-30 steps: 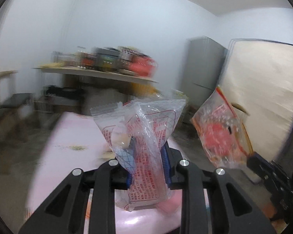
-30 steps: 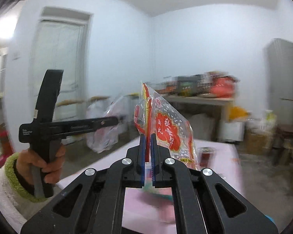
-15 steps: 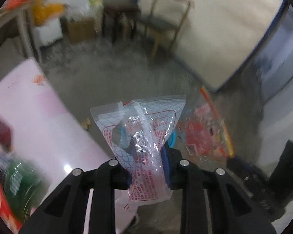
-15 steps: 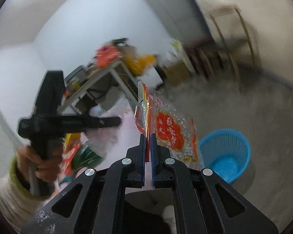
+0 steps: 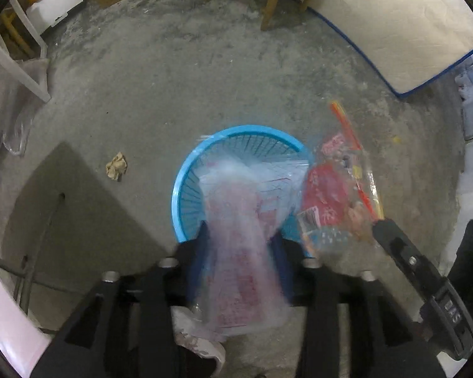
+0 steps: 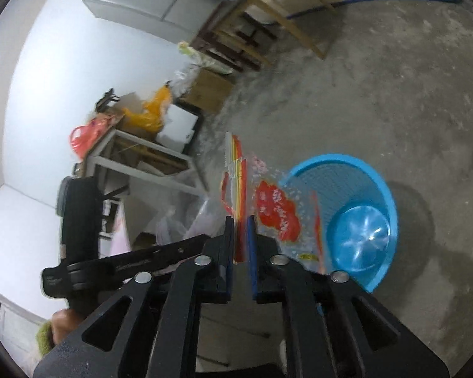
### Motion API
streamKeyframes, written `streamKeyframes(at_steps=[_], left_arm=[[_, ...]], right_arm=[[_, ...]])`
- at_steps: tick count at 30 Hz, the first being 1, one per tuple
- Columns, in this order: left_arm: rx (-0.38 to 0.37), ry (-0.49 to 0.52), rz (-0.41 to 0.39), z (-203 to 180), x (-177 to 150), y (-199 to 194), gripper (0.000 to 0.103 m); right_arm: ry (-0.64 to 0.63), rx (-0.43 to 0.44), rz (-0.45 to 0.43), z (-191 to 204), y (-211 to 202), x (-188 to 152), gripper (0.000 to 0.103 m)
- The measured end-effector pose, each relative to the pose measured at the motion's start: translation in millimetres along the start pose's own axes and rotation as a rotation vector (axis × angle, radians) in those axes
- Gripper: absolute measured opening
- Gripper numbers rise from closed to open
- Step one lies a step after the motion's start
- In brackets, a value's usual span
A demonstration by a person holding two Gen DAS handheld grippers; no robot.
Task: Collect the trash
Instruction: 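Open both grippers to drop the bags into the blue wastebasket, then move both tools back to the table toward the large red snack bag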
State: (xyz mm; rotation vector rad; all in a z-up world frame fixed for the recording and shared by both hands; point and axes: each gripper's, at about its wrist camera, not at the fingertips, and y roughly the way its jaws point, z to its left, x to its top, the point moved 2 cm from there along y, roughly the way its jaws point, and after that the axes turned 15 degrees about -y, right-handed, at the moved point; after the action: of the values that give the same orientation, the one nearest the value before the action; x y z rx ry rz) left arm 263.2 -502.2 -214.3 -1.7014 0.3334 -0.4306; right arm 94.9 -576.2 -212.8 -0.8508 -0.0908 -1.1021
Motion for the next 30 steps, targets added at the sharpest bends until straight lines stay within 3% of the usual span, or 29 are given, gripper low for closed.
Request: streamKeyframes(at_steps=[1, 2, 4, 7, 10, 17, 20, 23, 27, 30], left_arm=[[0.008, -0.009, 0.002, 1, -3, 4, 0.062], [0.014, -0.023, 0.005, 3, 0, 8, 0.068], [0.028, -0.038, 0.003, 4, 0, 11, 0.069], [0.034, -0.019, -0.017, 2, -2, 4, 0.077], [0.042, 0.015, -0.049, 3, -8, -5, 0.078], [-0.016, 0.072, -0.152, 10, -31, -66, 0.078], [-0.1, 0.076, -0.248, 24, -47, -119, 0.078], [-0.216, 0.09, -0.317, 40, -68, -165, 0.084], [-0.369, 0.061, -0.503, 81, -118, -236, 0.09], [-0.451, 0.047, -0.611, 118, -163, -274, 0.095]], right_arm=[[0.019, -0.019, 0.01, -8, 5, -1, 0.036], [0.032, -0.038, 0.014, -16, 8, -1, 0.054], [0.05, -0.083, 0.021, -24, 10, -2, 0.055], [0.084, -0.079, 0.005, -30, -5, -10, 0.058], [0.08, -0.084, -0.018, -29, -25, -14, 0.06], [-0.049, -0.19, -0.025, -2, -59, -30, 0.07], [-0.15, -0.296, -0.031, 29, -81, -39, 0.079], [-0.178, -0.296, -0.097, 57, -104, -45, 0.097], [-0.252, -0.344, -0.182, 99, -137, -54, 0.097], [-0.347, -0.331, -0.222, 132, -152, -62, 0.097]])
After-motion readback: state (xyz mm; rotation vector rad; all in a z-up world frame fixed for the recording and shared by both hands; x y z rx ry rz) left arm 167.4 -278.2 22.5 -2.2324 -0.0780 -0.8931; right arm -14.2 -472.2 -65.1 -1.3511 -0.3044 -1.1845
